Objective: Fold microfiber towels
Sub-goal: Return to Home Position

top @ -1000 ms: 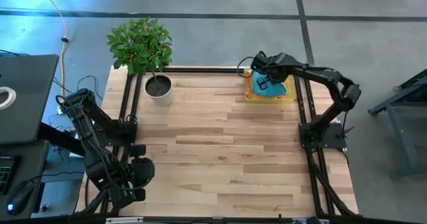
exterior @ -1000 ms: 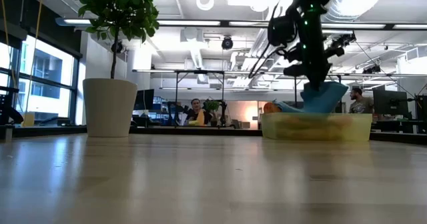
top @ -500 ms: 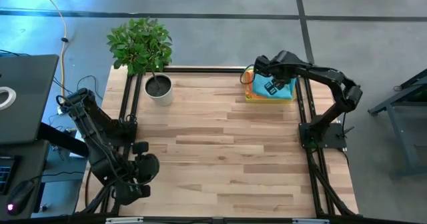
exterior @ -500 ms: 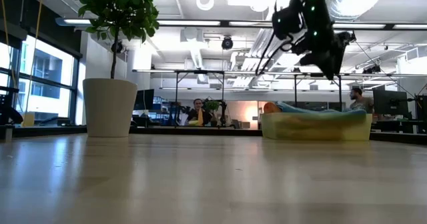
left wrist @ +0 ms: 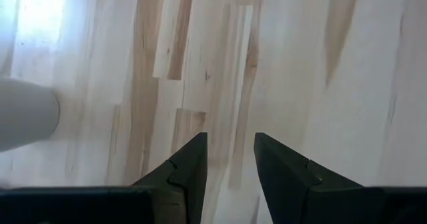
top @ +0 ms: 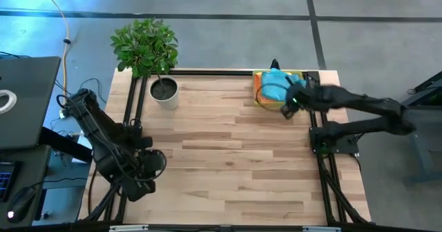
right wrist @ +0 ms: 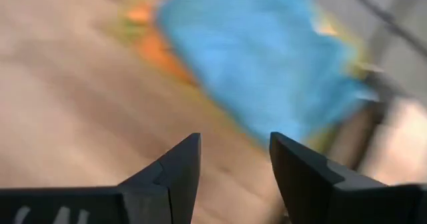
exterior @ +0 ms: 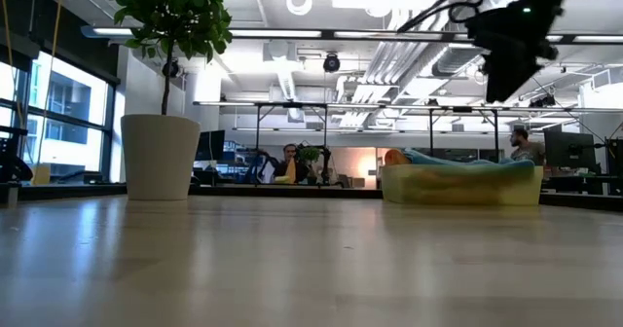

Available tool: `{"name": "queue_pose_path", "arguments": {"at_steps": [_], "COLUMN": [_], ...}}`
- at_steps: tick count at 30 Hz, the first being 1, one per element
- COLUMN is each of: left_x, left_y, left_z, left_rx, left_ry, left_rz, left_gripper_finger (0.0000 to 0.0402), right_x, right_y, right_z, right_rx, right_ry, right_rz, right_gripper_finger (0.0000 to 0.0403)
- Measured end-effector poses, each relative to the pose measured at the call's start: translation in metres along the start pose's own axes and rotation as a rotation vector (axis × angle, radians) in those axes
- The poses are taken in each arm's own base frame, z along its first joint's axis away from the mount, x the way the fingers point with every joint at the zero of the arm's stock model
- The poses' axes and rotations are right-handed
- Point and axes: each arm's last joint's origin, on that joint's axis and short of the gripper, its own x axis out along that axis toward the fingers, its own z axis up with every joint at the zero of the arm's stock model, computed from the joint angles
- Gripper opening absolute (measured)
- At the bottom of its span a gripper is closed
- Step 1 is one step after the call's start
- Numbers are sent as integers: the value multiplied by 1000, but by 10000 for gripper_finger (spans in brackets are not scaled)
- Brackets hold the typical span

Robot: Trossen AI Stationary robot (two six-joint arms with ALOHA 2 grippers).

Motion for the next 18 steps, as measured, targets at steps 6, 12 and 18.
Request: {"name": "queue_pose_path", "arguments": {"at_steps": [6,12,18], "left_x": [-15,-29,-35], "left_y": [12,29,38], "left_z": [-4,-6,-6], "left_rx": [-10,-67,-97], "left_ry": [-76,-178,-247], "left_rz": [-28,-42,-35], "left_gripper_finger": [115,115,115], "right_x": [15,31,37], "right_y": [13,24,34], "right_z": [-56,-90,-102], "right_rx": [14,7,-28], "right_ry": [-224,-405,-602], "right_rz": [309,484,564], "right_gripper_finger": [172,171,171]}}
